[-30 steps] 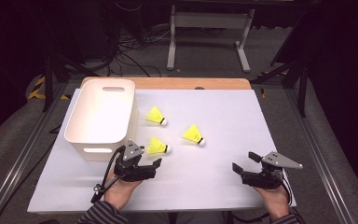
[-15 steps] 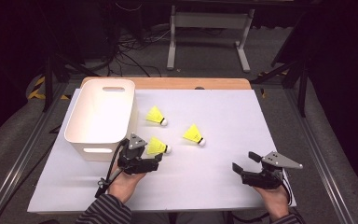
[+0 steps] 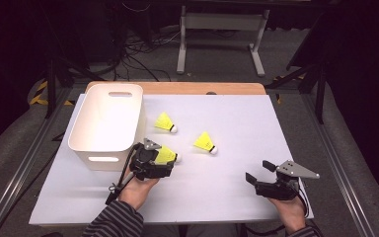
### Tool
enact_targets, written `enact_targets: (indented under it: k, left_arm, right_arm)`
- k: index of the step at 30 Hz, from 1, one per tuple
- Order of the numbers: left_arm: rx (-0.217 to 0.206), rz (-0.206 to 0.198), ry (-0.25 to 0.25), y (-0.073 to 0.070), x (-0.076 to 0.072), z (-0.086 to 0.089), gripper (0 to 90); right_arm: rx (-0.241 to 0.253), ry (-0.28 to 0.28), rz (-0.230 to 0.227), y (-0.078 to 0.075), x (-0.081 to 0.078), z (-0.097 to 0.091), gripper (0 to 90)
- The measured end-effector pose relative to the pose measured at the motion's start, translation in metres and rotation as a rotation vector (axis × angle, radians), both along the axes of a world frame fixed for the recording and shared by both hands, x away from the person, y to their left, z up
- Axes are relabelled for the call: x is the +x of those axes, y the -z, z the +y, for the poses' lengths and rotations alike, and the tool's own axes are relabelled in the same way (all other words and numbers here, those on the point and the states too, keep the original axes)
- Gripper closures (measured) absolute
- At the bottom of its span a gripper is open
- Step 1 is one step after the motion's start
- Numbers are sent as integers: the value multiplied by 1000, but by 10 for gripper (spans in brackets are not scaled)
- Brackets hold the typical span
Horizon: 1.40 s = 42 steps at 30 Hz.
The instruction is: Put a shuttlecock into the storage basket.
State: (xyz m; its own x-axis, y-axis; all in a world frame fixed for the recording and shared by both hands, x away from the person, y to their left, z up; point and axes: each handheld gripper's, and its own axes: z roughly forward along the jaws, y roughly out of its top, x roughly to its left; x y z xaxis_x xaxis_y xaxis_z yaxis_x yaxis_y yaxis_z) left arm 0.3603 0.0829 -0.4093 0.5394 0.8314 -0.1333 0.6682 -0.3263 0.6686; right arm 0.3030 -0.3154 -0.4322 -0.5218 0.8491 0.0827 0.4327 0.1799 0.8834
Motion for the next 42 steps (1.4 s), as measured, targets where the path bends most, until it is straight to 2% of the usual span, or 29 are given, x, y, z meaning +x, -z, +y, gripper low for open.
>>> enact_targets:
  k: [7, 10, 15, 24, 35, 37, 42]
  left_arm:
    - [25, 32, -25, 0, 7, -3, 308]
    - [55, 45, -36, 1, 10, -6, 327]
    - [60, 72, -40, 1, 13, -8, 369]
    - [65, 124, -37, 3, 21, -10, 376]
    - [81, 135, -36, 5, 25, -10, 409]
    - [68, 155, -41, 6, 25, -11, 421]
    - [74, 148, -46, 7, 26, -12, 448]
  right_arm:
    - [2, -5, 1, 0, 0, 0, 167]
    - [1, -5, 1, 0, 0, 1, 167]
    - [0, -6, 3, 0, 0, 1, 167]
    - [0, -11, 4, 0, 0, 1, 167]
    - [-3, -14, 9, 1, 1, 1, 167]
    - [-4, -12, 12, 1, 1, 1, 167]
    - [-8, -12, 12, 1, 1, 2, 167]
